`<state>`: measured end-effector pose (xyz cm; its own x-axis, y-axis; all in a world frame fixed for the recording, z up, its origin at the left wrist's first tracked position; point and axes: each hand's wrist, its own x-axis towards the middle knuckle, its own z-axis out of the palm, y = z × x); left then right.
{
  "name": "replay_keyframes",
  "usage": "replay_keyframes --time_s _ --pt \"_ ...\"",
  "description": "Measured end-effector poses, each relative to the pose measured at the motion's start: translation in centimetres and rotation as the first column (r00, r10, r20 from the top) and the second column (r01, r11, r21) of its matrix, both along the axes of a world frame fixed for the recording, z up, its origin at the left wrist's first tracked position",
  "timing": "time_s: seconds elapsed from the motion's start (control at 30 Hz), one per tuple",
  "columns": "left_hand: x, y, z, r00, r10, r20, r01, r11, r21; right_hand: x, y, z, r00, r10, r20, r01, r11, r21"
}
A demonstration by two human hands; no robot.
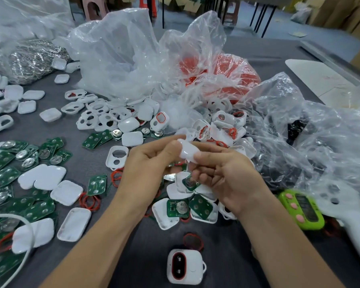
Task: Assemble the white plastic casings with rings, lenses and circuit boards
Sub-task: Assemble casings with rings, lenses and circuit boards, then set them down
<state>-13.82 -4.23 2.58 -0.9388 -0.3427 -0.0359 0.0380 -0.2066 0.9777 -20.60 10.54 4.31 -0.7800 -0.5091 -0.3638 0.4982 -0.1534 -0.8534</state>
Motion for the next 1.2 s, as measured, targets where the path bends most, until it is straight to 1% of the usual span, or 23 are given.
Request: replay_keyframes --time_s 0.07,0.1,0.13,0.23,0.27,0.33,0.37,0.43,0.47,0.53,0.63,0.73,0.83,0.93,1.0,1.13,1.2 --pt "0.1 -0.5 -0.1 0.997 -0.059 -0.04 0.054 0.993 -0.101 0.1 0.2 0.2 0.997 0.031 0.069 -0.026 0.997 -0.074" --pt "0.1 -0.6 0.0 0.996 -0.071 -0.057 0.063 0.989 -0.132 0.1 0.3 0.1 0.996 0.056 0.071 -0.05 0.995 -0.082" --pt "0.1 -0.6 0.0 0.995 -0.064 -0.076 0.054 0.991 -0.124 0.3 0.2 0.2 0.994 0.091 0.059 -0.087 0.994 -0.074" --pt "0.2 -0.5 0.1 0.991 0.092 -0.102 -0.096 0.995 -0.034 0.7 -0.1 0.1 0.971 0.228 -0.07 -0.225 0.973 0.042" --pt "0.2 -0.5 0.0 0.986 0.137 -0.098 -0.141 0.989 -0.036 0.9 -0.3 0.0 0.965 0.236 -0.115 -0.228 0.97 0.079" --pt "0.2 -0.8 -0.1 0.982 0.159 -0.102 -0.165 0.985 -0.053 1.4 -0.8 -0.3 0.962 0.187 -0.197 -0.161 0.977 0.14" --pt "0.2 -1.1 -0.1 0.986 0.133 -0.102 -0.14 0.988 -0.067 1.6 -1.1 -0.4 0.957 0.154 -0.246 -0.113 0.979 0.172" --pt "0.3 -1.5 -0.3 0.996 0.023 -0.09 -0.035 0.991 -0.131 1.7 -1.3 -0.6 0.939 0.12 -0.323 -0.046 0.972 0.229" --pt "0.3 -1.5 -0.3 0.996 -0.037 -0.082 0.022 0.984 -0.176 1.7 -1.2 -0.6 0.935 0.121 -0.333 -0.038 0.968 0.246" --pt "0.4 -1.5 -0.5 0.992 -0.108 -0.063 0.09 0.968 -0.236 1.5 -0.8 -0.5 0.936 0.165 -0.311 -0.087 0.964 0.25" --pt "0.9 -1.4 -0.2 0.986 -0.144 -0.081 0.123 0.968 -0.22 1.5 -0.6 -0.3 0.919 0.248 -0.307 -0.177 0.955 0.24" --pt "1.3 -1.4 0.1 0.975 -0.194 -0.107 0.175 0.972 -0.16 1.4 -0.5 -0.5 0.923 0.236 -0.303 -0.183 0.964 0.193" --pt "1.4 -1.1 0.3 0.963 -0.24 -0.124 0.22 0.964 -0.151 1.2 -0.6 -0.9 0.931 0.204 -0.304 -0.162 0.974 0.158" --pt "1.1 -0.8 0.2 0.979 -0.17 -0.11 0.152 0.977 -0.152 1.2 -1.0 -1.2 0.932 0.179 -0.314 -0.132 0.977 0.166" --pt "0.8 -0.8 -0.1 0.993 -0.085 -0.08 0.073 0.988 -0.138 1.2 -1.1 -1.3 0.92 0.224 -0.32 -0.179 0.97 0.165" --pt "0.3 -0.2 -0.3 0.997 0.07 -0.039 -0.072 0.995 -0.064 1.1 -0.7 -1.3 0.9 0.291 -0.324 -0.243 0.953 0.182" --pt "0.2 -0.2 -0.2 0.994 0.101 -0.035 -0.103 0.992 -0.076 1.2 -0.7 -1.2 0.891 0.312 -0.33 -0.256 0.945 0.204"
